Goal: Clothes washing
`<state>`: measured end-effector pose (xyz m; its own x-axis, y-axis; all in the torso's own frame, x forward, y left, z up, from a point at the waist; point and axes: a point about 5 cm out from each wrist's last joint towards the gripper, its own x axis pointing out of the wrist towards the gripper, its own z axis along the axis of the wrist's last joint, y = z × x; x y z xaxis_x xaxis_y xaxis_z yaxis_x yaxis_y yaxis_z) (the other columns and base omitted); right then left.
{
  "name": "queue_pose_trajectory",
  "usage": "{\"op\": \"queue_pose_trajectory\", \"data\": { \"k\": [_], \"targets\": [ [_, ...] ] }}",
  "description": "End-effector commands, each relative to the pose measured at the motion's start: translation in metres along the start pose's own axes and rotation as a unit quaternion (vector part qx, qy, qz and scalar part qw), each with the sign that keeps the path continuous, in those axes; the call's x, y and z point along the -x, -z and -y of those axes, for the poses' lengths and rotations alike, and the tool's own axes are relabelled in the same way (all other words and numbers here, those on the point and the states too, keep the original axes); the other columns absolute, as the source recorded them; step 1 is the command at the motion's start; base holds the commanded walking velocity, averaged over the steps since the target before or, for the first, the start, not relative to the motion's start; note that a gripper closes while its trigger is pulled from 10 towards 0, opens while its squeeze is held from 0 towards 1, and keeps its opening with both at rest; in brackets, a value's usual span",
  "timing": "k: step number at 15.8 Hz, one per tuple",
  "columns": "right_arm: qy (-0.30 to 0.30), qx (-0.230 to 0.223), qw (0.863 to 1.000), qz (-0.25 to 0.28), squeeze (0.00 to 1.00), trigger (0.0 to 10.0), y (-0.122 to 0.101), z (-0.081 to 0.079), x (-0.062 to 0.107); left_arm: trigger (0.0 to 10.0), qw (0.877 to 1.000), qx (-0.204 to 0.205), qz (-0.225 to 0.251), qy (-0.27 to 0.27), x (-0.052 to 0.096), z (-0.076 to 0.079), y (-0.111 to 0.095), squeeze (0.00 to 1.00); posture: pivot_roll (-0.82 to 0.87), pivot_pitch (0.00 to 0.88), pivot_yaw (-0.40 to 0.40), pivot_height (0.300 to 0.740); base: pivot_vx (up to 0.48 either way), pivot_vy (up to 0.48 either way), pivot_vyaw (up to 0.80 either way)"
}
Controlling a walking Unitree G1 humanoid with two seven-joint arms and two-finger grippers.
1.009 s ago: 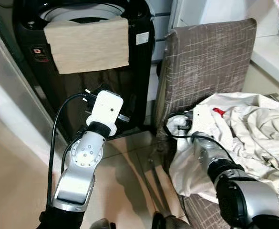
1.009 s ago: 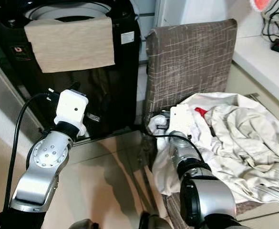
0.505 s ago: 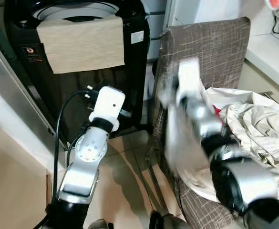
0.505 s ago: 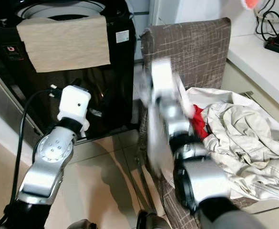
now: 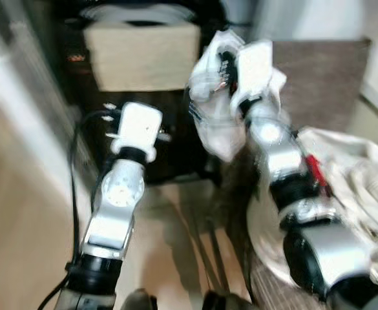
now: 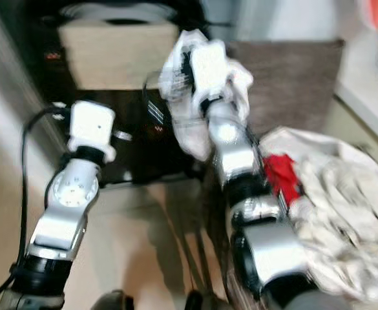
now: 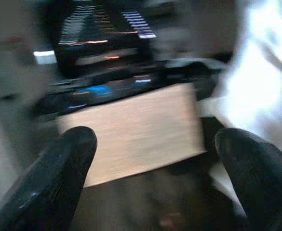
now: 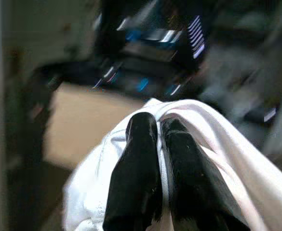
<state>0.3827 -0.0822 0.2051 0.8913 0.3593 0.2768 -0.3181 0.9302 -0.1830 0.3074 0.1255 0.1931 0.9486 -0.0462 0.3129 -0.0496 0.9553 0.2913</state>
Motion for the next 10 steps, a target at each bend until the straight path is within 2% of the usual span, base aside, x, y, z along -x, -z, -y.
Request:
{"op": "queue_pose_trajectory", "data": {
  "k": [1,4,7,8,9,10],
  "targets": [
    [-0.005,-0.012,1.0,-0.026,0.0,0.0,0.015,0.0,0.009,10.0,1.0,-0.005,0.002,-0.02,-0.001,-0.004,-0.001,0.0,0.06,0.017,-0.058,0.732,0.0,0.0,0.72],
    [-0.012,-0.017,0.998,-0.066,0.0,0.0,0.038,-0.004,0.025,10.0,0.999,-0.018,-0.001,-0.027,0.002,-0.007,0.002,0.0,0.07,0.029,-0.06,0.732,0.0,0.0,0.71],
    [-0.01,-0.016,0.997,-0.075,0.0,0.0,0.043,-0.002,0.026,10.0,0.998,-0.037,-0.004,-0.043,0.002,-0.009,0.003,0.0,0.07,0.03,-0.054,0.732,0.0,0.0,0.68],
    [-0.005,-0.003,0.997,-0.079,0.0,0.0,0.045,0.0,0.026,10.0,0.998,-0.042,-0.003,-0.04,0.001,-0.009,0.003,0.0,0.07,0.029,-0.05,0.732,0.0,0.0,0.67],
    [0.013,-0.009,0.995,-0.102,0.0,0.0,0.049,0.003,0.026,10.0,0.999,-0.033,-0.004,-0.029,0.001,-0.009,0.003,0.0,0.08,0.028,-0.047,0.732,0.0,0.0,0.0],
    [0.017,-0.004,0.994,-0.108,0.0,3.0,0.051,0.005,0.026,10.0,1.0,-0.019,0.001,-0.02,0.001,-0.009,0.002,0.0,0.08,0.027,-0.047,0.732,0.0,0.0,0.0]
  ]
}}
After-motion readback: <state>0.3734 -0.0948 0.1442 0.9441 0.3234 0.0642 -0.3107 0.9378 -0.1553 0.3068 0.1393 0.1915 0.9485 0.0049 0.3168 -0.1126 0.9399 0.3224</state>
